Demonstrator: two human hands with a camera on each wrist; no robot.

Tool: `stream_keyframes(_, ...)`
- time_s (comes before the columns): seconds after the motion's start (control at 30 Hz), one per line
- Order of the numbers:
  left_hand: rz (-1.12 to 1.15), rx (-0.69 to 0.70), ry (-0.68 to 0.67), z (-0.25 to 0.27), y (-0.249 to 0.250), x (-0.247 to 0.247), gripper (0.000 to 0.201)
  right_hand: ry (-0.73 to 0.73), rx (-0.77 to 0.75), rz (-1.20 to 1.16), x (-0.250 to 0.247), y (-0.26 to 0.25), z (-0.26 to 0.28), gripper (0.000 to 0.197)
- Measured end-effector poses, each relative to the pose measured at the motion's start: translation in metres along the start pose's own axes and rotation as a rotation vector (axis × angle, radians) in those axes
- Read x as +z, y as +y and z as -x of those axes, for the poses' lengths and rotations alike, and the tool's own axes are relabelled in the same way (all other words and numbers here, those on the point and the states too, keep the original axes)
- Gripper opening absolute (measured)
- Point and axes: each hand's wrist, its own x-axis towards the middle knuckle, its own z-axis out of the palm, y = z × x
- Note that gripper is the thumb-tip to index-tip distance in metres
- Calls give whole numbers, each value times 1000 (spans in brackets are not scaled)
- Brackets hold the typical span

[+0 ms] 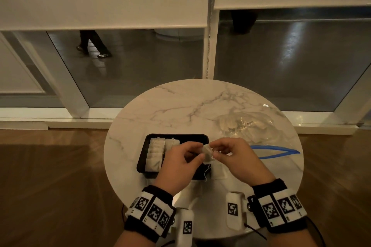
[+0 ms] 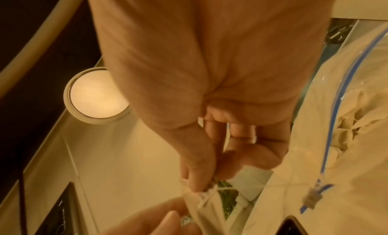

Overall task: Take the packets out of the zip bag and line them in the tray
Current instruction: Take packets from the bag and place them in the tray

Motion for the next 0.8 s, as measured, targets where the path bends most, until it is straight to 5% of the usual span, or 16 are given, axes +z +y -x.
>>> stream_keyframes(0.13,-66,3,0,1,-3,-4,46,-29,-41,-18,4,-4,0,31)
stream_keyframes(0.3,-29,30,-74,-1,-1,-6,12,11,-33,-62,8,3,-3,22)
stream_keyframes(0.8,74,-146,32,-2,-14,-9,7,44,40,-198,7,8,-4,19)
